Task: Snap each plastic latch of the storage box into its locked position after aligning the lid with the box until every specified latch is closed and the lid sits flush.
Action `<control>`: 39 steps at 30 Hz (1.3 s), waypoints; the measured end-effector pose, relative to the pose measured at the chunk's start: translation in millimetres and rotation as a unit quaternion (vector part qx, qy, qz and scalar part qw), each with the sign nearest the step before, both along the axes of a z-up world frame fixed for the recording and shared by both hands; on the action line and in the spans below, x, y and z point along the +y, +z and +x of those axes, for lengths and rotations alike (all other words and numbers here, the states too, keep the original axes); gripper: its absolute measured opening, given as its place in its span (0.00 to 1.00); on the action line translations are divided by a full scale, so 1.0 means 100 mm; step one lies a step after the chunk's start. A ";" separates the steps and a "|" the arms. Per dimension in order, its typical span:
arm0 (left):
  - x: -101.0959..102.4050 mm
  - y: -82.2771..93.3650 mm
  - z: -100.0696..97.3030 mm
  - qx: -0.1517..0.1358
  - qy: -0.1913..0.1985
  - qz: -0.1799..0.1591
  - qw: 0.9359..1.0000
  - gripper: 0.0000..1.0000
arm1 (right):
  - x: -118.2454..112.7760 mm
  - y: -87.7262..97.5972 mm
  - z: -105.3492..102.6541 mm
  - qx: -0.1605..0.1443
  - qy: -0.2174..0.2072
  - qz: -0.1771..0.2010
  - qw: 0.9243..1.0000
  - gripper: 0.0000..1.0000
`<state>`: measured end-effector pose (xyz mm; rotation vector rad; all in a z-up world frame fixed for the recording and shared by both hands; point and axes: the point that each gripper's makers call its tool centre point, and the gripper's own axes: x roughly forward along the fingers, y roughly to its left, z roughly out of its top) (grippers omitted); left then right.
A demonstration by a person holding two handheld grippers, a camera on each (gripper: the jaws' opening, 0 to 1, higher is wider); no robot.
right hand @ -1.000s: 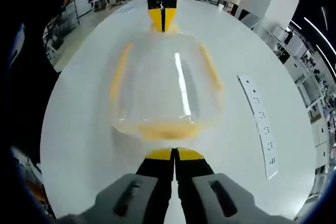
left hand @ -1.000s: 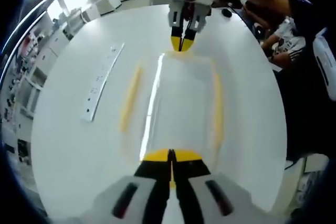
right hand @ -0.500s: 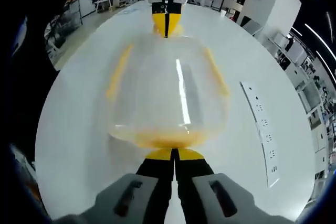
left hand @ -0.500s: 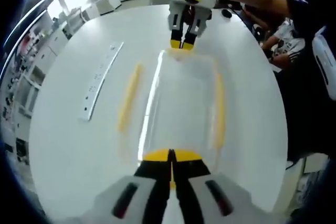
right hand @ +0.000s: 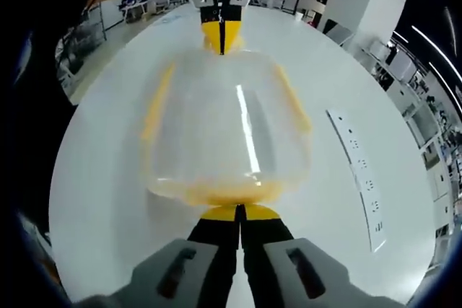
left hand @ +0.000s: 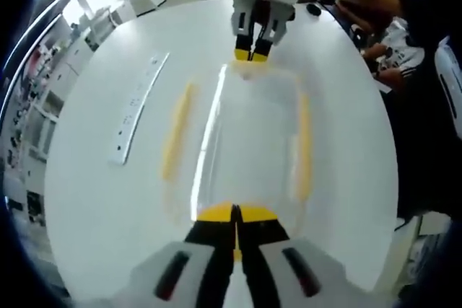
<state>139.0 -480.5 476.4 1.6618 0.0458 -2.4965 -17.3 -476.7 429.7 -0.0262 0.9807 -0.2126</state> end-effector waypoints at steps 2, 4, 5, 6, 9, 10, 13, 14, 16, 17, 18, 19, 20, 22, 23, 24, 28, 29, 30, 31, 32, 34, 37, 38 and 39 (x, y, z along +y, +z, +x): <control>0.00 0.00 0.00 0.006 0.002 0.002 1.000 0.00 | 0.00 0.00 0.00 -0.001 -0.001 -0.001 1.000 0.00; 0.00 0.01 0.00 0.011 0.003 0.003 1.000 0.00 | 0.00 0.00 0.00 0.000 0.002 -0.004 1.000 0.00; 0.00 0.01 0.00 0.013 0.003 0.003 1.000 0.00 | 0.00 0.00 0.00 -0.002 0.001 -0.003 1.000 0.00; 0.00 0.01 0.00 0.014 0.003 0.003 1.000 0.00 | 0.00 0.00 0.01 -0.002 0.001 -0.003 1.000 0.00; -0.01 0.01 -0.01 0.014 0.004 0.004 1.000 0.00 | 0.00 0.00 0.01 0.000 -0.001 -0.002 1.000 0.00; -0.01 0.01 -0.01 0.015 0.004 0.004 1.000 0.00 | 0.00 0.00 0.01 0.000 0.000 -0.001 1.000 0.00; 0.00 0.01 -0.02 0.015 0.005 0.004 1.000 0.00 | 0.01 0.00 0.01 -0.003 -0.005 0.001 1.000 0.00; 0.00 0.01 -0.02 0.016 0.006 0.005 1.000 0.00 | 0.01 0.00 0.01 -0.003 -0.005 0.001 1.000 0.00; 0.00 0.01 -0.02 0.017 0.007 0.005 1.000 0.00 | 0.01 0.01 0.01 -0.002 -0.005 0.001 1.000 0.00; 0.00 0.01 -0.02 0.018 0.007 0.004 1.000 0.00 | 0.01 0.00 0.00 -0.003 -0.004 0.001 1.000 0.00; 0.01 0.01 -0.03 0.019 0.007 0.004 1.000 0.00 | 0.01 0.00 0.01 -0.005 -0.004 0.001 1.000 0.00; 0.01 0.01 -0.03 0.018 0.007 0.003 1.000 0.00 | 0.01 0.01 0.01 -0.007 -0.004 0.001 1.000 0.00; 0.01 0.01 -0.03 0.018 0.007 0.003 1.000 0.00 | 0.01 0.00 0.01 -0.008 -0.004 0.001 1.000 0.00; 0.01 0.01 -0.03 0.018 0.008 0.004 1.000 0.00 | 0.01 0.00 0.01 -0.009 -0.006 0.004 1.000 0.00; 0.01 0.00 -0.04 0.018 0.008 0.005 1.000 0.00 | 0.01 0.00 0.02 -0.005 -0.003 0.002 1.000 0.00; 0.01 0.00 -0.04 0.017 0.008 0.006 1.000 0.00 | 0.01 0.00 0.02 -0.004 -0.002 0.001 1.000 0.00; 0.02 0.00 -0.05 0.014 0.006 0.004 1.000 0.00 | 0.02 0.01 0.02 -0.007 0.000 0.002 1.000 0.00; 0.02 0.00 -0.05 0.013 0.006 0.004 1.000 0.00 | 0.01 0.01 0.03 -0.009 -0.002 0.005 1.000 0.00; 0.02 0.00 -0.06 0.014 0.006 0.004 1.000 0.00 | 0.02 0.00 0.03 -0.009 -0.001 0.003 1.000 0.00; 0.02 0.00 -0.06 0.015 0.007 0.005 1.000 0.00 | 0.01 0.00 0.04 -0.012 -0.003 0.003 1.000 0.00; 0.01 0.00 -0.06 0.016 0.007 0.005 1.000 0.00 | 0.01 -0.01 0.03 -0.015 -0.006 0.007 1.000 0.00; 0.02 0.00 -0.07 0.019 0.009 0.005 1.000 0.00 | 0.00 -0.01 0.04 -0.023 -0.008 0.010 1.000 0.00; 0.02 0.00 -0.07 0.025 0.010 0.005 1.000 0.00 | 0.00 -0.01 0.03 -0.027 -0.007 0.008 1.000 0.00; 0.02 0.00 -0.08 0.027 0.011 0.005 1.000 0.00 | 0.00 -0.01 0.04 -0.026 -0.007 0.008 1.000 0.00; 0.02 0.00 -0.08 0.027 0.012 0.006 1.000 0.00 | 0.00 0.00 0.04 -0.025 -0.008 0.008 1.000 0.00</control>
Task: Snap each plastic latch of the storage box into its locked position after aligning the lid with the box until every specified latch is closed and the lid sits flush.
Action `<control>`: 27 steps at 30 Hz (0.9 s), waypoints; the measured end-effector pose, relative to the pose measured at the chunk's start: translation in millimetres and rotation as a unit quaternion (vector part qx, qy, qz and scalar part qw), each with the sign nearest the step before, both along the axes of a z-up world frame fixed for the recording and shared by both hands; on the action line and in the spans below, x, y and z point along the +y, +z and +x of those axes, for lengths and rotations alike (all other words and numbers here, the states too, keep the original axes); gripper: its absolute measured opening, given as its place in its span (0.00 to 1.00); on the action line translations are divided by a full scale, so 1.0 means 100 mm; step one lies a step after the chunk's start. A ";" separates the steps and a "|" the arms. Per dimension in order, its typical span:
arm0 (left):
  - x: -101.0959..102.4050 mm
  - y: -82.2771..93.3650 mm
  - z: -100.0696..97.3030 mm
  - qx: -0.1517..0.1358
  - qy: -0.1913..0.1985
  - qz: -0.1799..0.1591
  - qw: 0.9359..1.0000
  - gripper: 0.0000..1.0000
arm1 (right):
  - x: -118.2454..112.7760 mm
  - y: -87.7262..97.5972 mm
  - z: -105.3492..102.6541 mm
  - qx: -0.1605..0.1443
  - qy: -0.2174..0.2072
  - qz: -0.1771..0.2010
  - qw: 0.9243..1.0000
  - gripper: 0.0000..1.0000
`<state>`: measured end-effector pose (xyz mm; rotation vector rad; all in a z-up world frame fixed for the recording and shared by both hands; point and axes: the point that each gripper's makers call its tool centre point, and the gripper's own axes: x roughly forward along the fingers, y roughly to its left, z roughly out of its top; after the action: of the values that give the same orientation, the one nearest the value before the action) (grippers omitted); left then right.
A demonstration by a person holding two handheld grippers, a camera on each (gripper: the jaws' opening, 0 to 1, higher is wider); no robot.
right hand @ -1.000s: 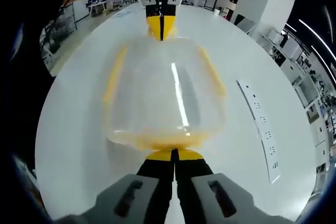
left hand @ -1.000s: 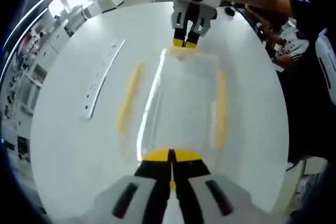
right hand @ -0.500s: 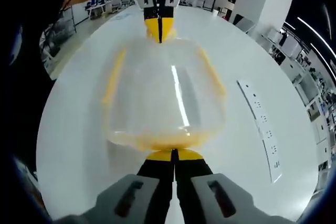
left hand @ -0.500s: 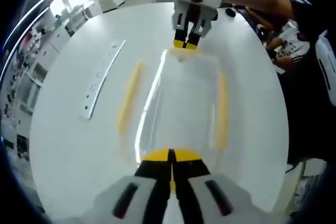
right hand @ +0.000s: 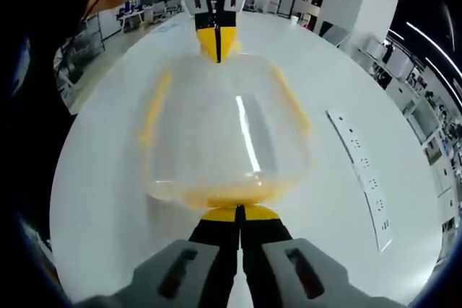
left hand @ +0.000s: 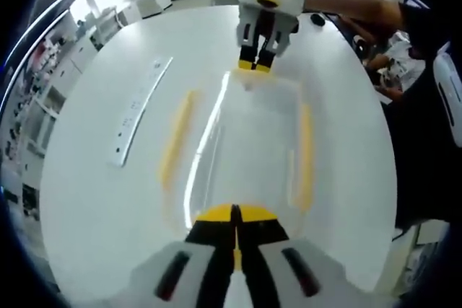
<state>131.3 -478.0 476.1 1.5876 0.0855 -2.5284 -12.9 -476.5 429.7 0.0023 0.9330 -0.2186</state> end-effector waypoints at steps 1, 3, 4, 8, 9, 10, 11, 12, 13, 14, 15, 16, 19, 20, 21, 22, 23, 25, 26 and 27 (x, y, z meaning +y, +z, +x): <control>0.00 0.00 -0.01 -0.001 -0.001 0.000 1.000 0.00 | 0.00 -0.01 -0.01 0.002 0.000 0.000 1.000 0.00; -0.01 0.00 -0.02 -0.003 -0.002 0.001 1.000 0.00 | 0.00 -0.02 -0.02 0.007 -0.001 -0.001 1.000 0.00; -0.01 0.00 -0.02 -0.005 -0.002 0.001 1.000 0.00 | 0.00 -0.02 -0.01 0.006 -0.003 -0.001 1.000 0.00; -0.01 -0.01 -0.04 -0.005 -0.003 -0.001 1.000 0.00 | 0.00 -0.03 -0.01 0.019 0.000 -0.007 1.000 0.00; 0.00 -0.01 -0.05 -0.003 -0.002 -0.001 1.000 0.00 | -0.01 -0.03 0.00 0.021 -0.001 -0.006 1.000 0.00; 0.00 -0.01 -0.06 0.000 -0.003 0.000 1.000 0.00 | -0.01 -0.03 0.00 0.023 -0.001 -0.007 1.000 0.00; 0.00 -0.01 -0.07 0.005 -0.002 0.002 1.000 0.00 | -0.01 -0.04 -0.01 0.028 0.001 -0.010 1.000 0.00; 0.00 -0.01 -0.08 0.008 -0.002 0.002 1.000 0.00 | -0.01 -0.04 -0.01 0.031 0.001 -0.011 0.999 0.00; 0.00 -0.01 -0.09 0.011 -0.004 0.002 1.000 0.00 | -0.01 -0.04 -0.01 0.034 0.003 -0.014 0.999 0.00; 0.01 -0.01 -0.11 0.017 -0.004 0.004 1.000 0.00 | 0.00 -0.04 -0.02 0.039 0.007 -0.021 0.999 0.00; 0.01 0.00 -0.16 0.026 -0.004 0.008 1.000 0.00 | -0.01 -0.04 -0.02 0.039 0.007 -0.023 0.999 0.00; 0.01 0.00 -0.20 0.033 -0.002 0.012 0.999 0.00 | -0.01 -0.04 -0.02 0.038 0.006 -0.024 0.999 0.00; 0.02 0.00 -0.32 0.043 -0.010 0.016 0.999 0.00 | -0.01 -0.04 -0.03 0.030 0.003 -0.027 0.999 0.00; 0.02 0.00 -0.37 0.047 -0.012 0.016 0.999 0.00 | 0.00 -0.04 -0.04 0.027 0.003 -0.026 0.999 0.00; 0.03 0.00 -0.42 0.047 -0.015 0.013 0.999 0.00 | 0.00 -0.04 -0.03 0.027 0.005 -0.027 0.999 0.00; 0.03 0.00 -0.44 0.046 -0.015 0.012 0.999 0.00 | 0.00 -0.04 -0.03 0.028 0.006 -0.030 0.999 0.00; 0.02 0.00 -0.46 0.041 -0.017 0.011 0.999 0.00 | 0.00 -0.04 -0.03 0.030 0.009 -0.033 0.999 0.00; 0.01 0.01 -0.50 0.040 -0.017 0.012 0.999 0.00 | 0.00 -0.03 -0.04 0.032 0.013 -0.040 0.999 0.00; 0.01 0.01 -0.51 0.043 -0.018 0.012 0.999 0.00 | 0.00 -0.03 -0.04 0.032 0.014 -0.041 0.999 0.00; 0.01 0.01 -0.54 0.048 -0.019 0.012 0.999 0.00 | 0.00 -0.03 -0.04 0.031 0.014 -0.040 0.999 0.00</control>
<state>77.2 -476.9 477.2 1.4911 0.0984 -2.6418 -17.1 -476.9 426.5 -0.0906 0.9853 -0.2315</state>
